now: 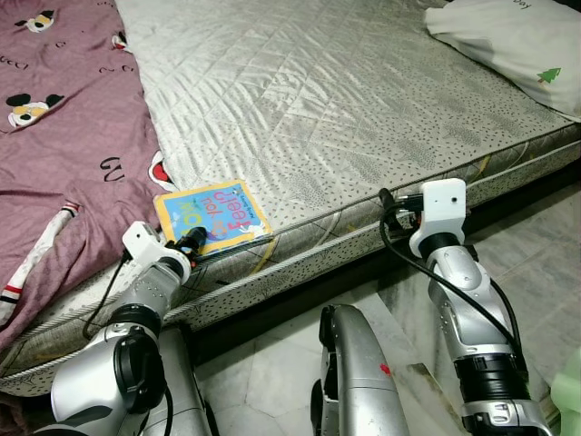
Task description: Clean up the room
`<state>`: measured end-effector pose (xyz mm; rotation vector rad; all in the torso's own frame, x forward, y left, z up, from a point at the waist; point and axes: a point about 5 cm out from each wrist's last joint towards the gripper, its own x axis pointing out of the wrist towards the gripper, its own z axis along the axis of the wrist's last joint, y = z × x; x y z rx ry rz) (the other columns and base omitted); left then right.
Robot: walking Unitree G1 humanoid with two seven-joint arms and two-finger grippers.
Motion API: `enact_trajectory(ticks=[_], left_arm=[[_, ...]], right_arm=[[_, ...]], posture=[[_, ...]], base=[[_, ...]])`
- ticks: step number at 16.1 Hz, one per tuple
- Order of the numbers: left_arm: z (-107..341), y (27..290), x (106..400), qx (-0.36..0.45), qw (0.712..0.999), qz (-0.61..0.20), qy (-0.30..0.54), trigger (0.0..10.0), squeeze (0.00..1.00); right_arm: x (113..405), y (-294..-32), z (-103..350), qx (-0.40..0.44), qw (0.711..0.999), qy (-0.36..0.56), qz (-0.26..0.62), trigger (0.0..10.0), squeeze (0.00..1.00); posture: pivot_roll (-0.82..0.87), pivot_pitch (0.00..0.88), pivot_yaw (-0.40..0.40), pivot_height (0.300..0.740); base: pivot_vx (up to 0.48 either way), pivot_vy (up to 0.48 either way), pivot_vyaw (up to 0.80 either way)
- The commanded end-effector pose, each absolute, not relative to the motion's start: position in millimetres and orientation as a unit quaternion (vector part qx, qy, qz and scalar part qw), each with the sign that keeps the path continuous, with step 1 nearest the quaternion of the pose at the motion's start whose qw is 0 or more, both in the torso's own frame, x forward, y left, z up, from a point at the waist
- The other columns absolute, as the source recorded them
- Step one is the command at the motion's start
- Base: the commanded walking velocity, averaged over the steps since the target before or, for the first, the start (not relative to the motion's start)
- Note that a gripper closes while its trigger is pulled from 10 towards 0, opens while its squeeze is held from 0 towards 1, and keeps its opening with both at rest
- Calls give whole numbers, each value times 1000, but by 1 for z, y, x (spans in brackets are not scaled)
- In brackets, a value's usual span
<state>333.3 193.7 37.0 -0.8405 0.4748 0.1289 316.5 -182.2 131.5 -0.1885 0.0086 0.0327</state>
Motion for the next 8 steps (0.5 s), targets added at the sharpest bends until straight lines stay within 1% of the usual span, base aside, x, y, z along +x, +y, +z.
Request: enact_trajectory(ticks=[1, 8], left_arm=[[31, 181, 331, -415, 873, 46, 252, 0, 0], [35, 179, 334, -416, 876, 34, 241, 0, 0]], right_arm=[[319, -183, 133, -94, 995, 0, 12, 10000, 0], [324, -177, 133, -95, 995, -6, 17, 10000, 0]], posture=[[-282, 25, -36, 502], [-264, 19, -43, 502]], base=[[0, 0, 0], [0, 0, 0]])
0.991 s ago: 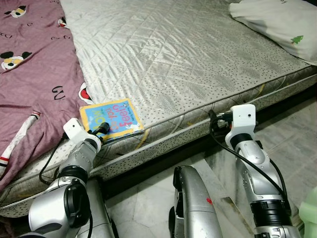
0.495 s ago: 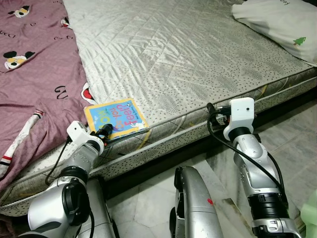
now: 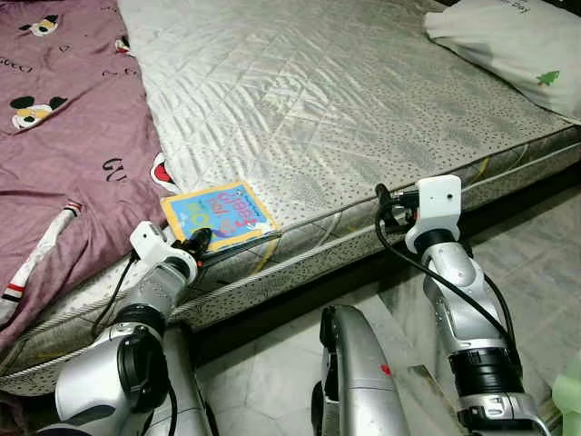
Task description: Clean up the room
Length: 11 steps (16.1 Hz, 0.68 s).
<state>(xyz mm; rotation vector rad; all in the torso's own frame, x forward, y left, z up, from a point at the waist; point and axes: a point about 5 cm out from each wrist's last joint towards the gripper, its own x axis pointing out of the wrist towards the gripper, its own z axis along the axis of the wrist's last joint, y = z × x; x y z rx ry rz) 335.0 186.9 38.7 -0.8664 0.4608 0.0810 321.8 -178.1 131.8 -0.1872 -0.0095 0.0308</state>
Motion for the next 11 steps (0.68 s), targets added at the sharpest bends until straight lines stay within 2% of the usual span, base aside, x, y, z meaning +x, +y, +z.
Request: enact_trajectory(ticks=[1, 5, 11], left_arm=[[36, 179, 334, -419, 876, 33, 239, 0, 0], [38, 183, 336, -403, 886, 49, 226, 0, 0], [53, 195, 344, -267, 947, 59, 169, 0, 0]], right_arm=[[324, -176, 133, -95, 995, -6, 19, 10000, 0], [328, -170, 133, -95, 995, -9, 29, 10000, 0], [332, -159, 128, -81, 996, -12, 36, 10000, 0]], posture=[[-259, 18, -48, 502], [-245, 11, -51, 502], [-211, 0, -34, 502]], base=[[0, 0, 0], [0, 0, 0], [0, 0, 0]])
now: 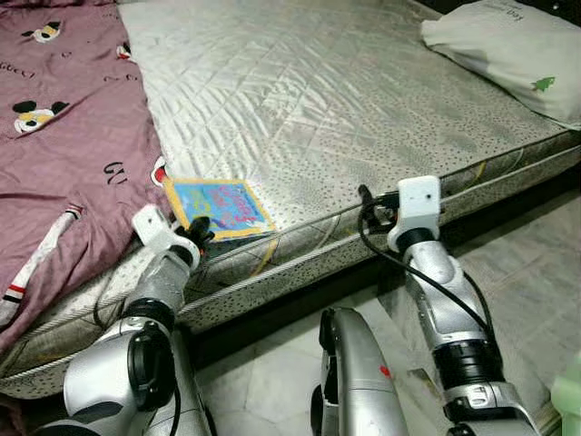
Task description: Clean up the room
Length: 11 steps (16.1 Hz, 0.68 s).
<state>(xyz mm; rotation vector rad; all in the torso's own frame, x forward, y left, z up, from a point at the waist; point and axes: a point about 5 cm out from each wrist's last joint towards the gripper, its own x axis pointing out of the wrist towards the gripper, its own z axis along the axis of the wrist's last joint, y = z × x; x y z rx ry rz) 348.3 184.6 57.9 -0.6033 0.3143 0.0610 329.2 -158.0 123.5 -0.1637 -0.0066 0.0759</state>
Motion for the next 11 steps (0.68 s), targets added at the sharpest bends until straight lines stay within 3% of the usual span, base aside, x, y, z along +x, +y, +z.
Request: enact_trajectory(ticks=[1, 6, 8, 11], left_arm=[[69, 197, 353, -216, 966, 51, 132, 0, 0], [131, 201, 376, -101, 994, 25, -20, 0, 0], [163, 187, 365, -42, 990, -16, -133, 0, 0], [163, 180, 333, -12, 987, -26, -159, 0, 0]], right_arm=[[333, -156, 128, -79, 996, -13, 36, 10000, 0], [338, -142, 124, -61, 997, -15, 47, 10000, 0], [341, -125, 120, -28, 997, -9, 69, 10000, 0], [341, -115, 112, 8, 997, 9, 82, 10000, 0]], posture=[[-206, 0, -32, 502], [-139, 0, -31, 502], [-84, 0, -32, 502], [-53, 0, -24, 502]], base=[[0, 0, 0], [0, 0, 0], [0, 0, 0], [0, 0, 0]])
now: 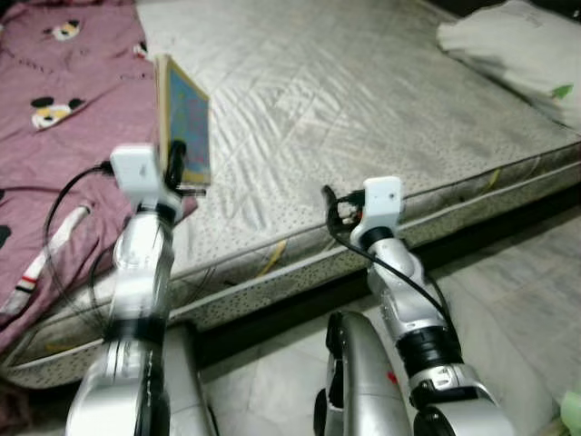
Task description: Clean up the room
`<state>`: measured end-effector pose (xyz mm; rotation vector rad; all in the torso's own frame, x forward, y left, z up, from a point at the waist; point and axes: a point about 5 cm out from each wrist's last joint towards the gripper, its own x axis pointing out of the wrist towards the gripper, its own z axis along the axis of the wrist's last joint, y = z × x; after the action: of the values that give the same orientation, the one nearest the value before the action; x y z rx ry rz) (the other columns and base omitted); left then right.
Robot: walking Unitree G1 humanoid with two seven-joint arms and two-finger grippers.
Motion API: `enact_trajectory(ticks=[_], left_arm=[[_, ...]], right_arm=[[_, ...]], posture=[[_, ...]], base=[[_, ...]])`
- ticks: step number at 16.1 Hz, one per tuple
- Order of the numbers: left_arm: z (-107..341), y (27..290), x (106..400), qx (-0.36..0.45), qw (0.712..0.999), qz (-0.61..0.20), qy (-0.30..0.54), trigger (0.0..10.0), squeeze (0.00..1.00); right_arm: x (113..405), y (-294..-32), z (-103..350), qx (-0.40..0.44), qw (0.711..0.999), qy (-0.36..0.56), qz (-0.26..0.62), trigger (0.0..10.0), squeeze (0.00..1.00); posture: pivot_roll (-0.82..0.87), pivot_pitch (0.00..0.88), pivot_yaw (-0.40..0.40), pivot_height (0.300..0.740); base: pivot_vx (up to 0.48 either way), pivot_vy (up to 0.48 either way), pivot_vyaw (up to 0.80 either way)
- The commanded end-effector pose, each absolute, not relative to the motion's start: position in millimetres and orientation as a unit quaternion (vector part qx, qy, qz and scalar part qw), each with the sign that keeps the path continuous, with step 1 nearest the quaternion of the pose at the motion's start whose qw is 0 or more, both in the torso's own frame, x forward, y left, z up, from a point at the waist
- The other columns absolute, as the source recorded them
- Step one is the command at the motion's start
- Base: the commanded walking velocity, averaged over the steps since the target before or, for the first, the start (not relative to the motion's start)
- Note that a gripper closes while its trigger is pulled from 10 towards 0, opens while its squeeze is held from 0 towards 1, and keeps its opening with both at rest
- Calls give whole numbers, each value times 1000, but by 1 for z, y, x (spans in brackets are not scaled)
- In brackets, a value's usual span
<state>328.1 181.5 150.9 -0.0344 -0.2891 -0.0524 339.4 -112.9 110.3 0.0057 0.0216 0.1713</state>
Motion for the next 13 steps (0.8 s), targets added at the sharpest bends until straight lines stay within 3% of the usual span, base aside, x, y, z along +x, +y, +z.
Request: enact_trajectory(ticks=[1, 4, 5, 6, 13], left_arm=[[163, 178, 318, 12, 986, -36, -161, 0, 0], [146, 176, 296, 69, 988, -37, -130, 0, 0], [138, 177, 292, 64, 991, -22, -116, 7137, 0], [133, 177, 287, 44, 994, -2, -98, 10000, 0], [111, 173, 277, -33, 999, 36, -11, 10000, 0]], right_arm=[[339, -113, 109, 24, 996, 14, 86, 10000, 0], [337, -109, 104, 58, 994, 22, 95, 10000, 0], [335, -107, 103, 72, 992, 23, 101, 10000, 0], [334, -105, 103, 81, 990, 20, 109, 10000, 0], [332, -97, 109, 113, 985, 6, 130, 10000, 0]], posture=[[-37, 0, -21, 502], [-26, 0, -10, 502], [-29, 0, -6, 502], [-29, 0, -2, 502], [-35, 0, 4, 548]], base=[[0, 0, 0], [0, 0, 0], [0, 0, 0], [0, 0, 0], [0, 0, 0]])
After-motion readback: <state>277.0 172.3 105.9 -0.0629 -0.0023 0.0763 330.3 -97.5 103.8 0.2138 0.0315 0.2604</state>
